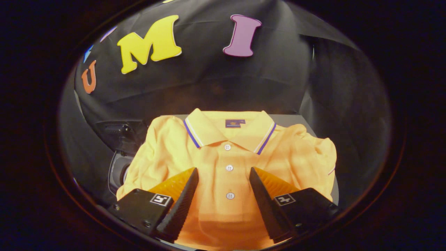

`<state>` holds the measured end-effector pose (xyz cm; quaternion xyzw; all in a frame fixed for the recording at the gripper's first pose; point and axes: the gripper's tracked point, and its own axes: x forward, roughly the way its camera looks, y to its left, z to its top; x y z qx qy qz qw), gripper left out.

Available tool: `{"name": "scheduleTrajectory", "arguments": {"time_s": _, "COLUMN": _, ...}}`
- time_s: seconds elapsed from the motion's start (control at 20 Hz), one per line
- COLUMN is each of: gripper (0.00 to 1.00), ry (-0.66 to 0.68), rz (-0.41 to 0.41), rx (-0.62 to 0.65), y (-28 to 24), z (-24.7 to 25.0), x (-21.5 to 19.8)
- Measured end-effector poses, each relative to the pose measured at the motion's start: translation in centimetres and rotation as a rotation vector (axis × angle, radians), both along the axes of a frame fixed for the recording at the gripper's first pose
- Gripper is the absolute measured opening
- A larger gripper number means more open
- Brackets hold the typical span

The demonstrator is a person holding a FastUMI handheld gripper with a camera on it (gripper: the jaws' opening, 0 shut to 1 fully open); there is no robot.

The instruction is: Put the clothes into the washing machine and then close the washing machine lid.

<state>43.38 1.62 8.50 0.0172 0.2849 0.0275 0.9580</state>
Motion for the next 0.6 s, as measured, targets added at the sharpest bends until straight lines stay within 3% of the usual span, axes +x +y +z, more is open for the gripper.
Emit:
{"name": "scheduleTrajectory", "arguments": {"time_s": 0.3, "gripper": 0.44, "ry": -0.053, "rz": 0.031, "rx": 0.052, "y": -0.08, "z": 0.43, "x": 0.05}}
{"name": "scheduleTrajectory", "arguments": {"time_s": 0.35, "gripper": 0.28, "ry": -0.058, "rz": 0.04, "rx": 0.061, "y": 0.01, "z": 0.44, "x": 0.2}}
{"name": "scheduleTrajectory", "arguments": {"time_s": 0.6, "gripper": 0.14, "ry": -0.056, "rz": 0.073, "rx": 0.12, "y": 0.32, "z": 0.47, "x": -0.21}}
